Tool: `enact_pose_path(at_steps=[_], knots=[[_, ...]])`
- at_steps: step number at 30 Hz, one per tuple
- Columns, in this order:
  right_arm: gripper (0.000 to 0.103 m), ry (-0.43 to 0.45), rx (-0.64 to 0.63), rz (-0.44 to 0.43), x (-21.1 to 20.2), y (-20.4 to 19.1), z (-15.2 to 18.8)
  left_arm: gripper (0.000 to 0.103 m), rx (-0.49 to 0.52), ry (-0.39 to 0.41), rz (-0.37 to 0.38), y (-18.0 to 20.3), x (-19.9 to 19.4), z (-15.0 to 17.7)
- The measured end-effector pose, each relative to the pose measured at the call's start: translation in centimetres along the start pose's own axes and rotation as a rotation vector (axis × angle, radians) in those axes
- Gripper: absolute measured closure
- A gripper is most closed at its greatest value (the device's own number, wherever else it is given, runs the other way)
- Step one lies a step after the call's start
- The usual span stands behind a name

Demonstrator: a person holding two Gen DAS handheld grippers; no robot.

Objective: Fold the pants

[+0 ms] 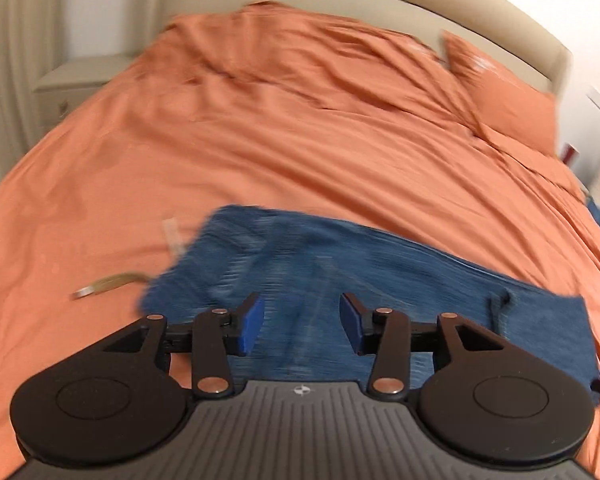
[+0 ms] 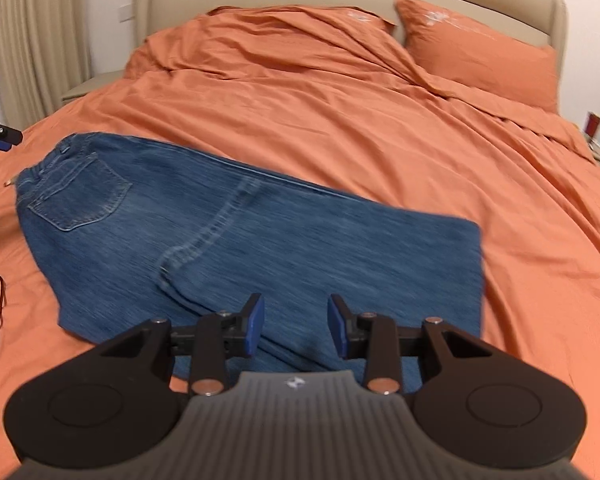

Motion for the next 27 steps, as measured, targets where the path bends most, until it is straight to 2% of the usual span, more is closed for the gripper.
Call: enact_pose_path(at_steps=[2,7,10,13,17,21,24,27], knots=[[0.071,-0.012,-0.027,-0.009,1.1,-1.0,-0.8,0.042,-0.101,-0.031,0.010,-2.7,1.3,0.3],[0.072,-0.034,-0.056,-0.050,4.3,-2.6,-2.7,0.037,-0.399,-0.099,0.068,-8.4,5.7,2.8],[0.072,-0.056,-0.069,-0.066,6.5,-3.0,-3.6,0.035,-0.545,-0.125,0.138,-9.9,8.2,4.4],[0.073,-0.083,-0.069,-0.083,8.9,-3.0,-4.2,0.033,-0.644,-0.133,0.191,-10.4,10.3,5.2],[0.079,-0.112,-0.056,-0.095,12.1,-2.9,-4.7,0.033,-0.681,-0.110,0.207,-10.4,12.3,5.4],[0.079,-0.152,-0.023,-0.129,14.9,-3.3,-4.6,0.033,-0.659,-0.092,0.190,-9.9,13.5,4.9],[0.081,-0.192,-0.027,-0.109,16.7,-3.4,-3.7,0.034,-0.635,-0.079,0.172,-9.8,13.8,4.8],[0.081,-0.202,-0.022,-0.113,17.1,-3.3,-3.5,0.044,-0.625,-0.073,0.143,-9.8,14.0,4.9]])
Point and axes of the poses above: each gripper's, at about its wrist camera, not at the fingertips, and x roughly the way its jaws point, y to its right, z to its underside, the point moved 10 cm from there along x, roughly the way its jaws point, and after that the axes turned 8 degrees about -z, right-handed, at the moved point
